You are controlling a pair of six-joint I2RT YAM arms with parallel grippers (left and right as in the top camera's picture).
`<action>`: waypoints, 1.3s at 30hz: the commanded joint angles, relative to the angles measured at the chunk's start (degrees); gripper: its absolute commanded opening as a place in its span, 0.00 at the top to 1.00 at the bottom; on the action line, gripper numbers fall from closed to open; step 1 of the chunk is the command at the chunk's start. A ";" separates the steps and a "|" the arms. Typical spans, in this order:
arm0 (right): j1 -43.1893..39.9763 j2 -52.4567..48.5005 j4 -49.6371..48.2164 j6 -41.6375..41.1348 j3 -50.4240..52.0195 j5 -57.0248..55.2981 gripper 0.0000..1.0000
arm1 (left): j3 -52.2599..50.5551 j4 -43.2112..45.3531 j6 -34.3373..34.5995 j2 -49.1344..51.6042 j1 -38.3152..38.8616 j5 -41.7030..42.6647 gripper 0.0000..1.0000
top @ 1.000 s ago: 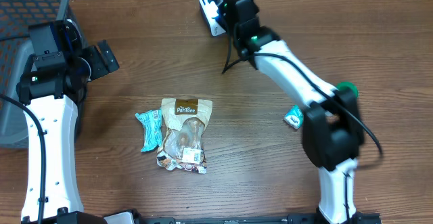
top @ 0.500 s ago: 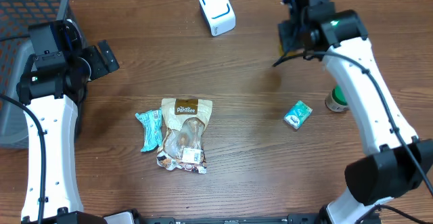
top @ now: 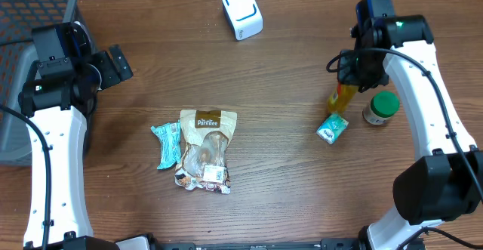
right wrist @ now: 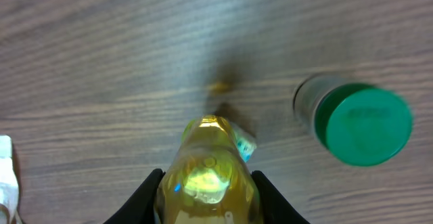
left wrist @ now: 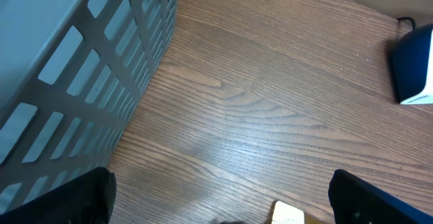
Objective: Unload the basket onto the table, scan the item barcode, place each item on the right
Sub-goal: 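Carry the bottle to the right and stand it beside the jar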
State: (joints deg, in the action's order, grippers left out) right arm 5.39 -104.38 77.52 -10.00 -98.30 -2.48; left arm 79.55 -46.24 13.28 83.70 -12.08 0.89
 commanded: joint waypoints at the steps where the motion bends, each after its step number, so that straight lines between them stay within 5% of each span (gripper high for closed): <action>1: 0.00 0.70 -0.76 -0.94 2.40 0.66 0.95 | 1.29 0.00 -1.07 -0.33 0.11 0.04 0.00; 29: 0.00 0.70 -12.22 -2.45 10.19 -4.28 0.91 | 1.29 0.00 -1.07 -0.33 0.11 0.04 0.00; 39: 0.00 0.70 -16.70 -2.43 10.19 7.56 0.92 | 1.29 0.00 -1.07 -0.33 0.11 0.04 0.00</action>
State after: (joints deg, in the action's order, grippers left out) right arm 5.39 -104.40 61.73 -12.03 -88.05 0.54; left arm 79.57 -46.26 13.28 83.70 -12.08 0.89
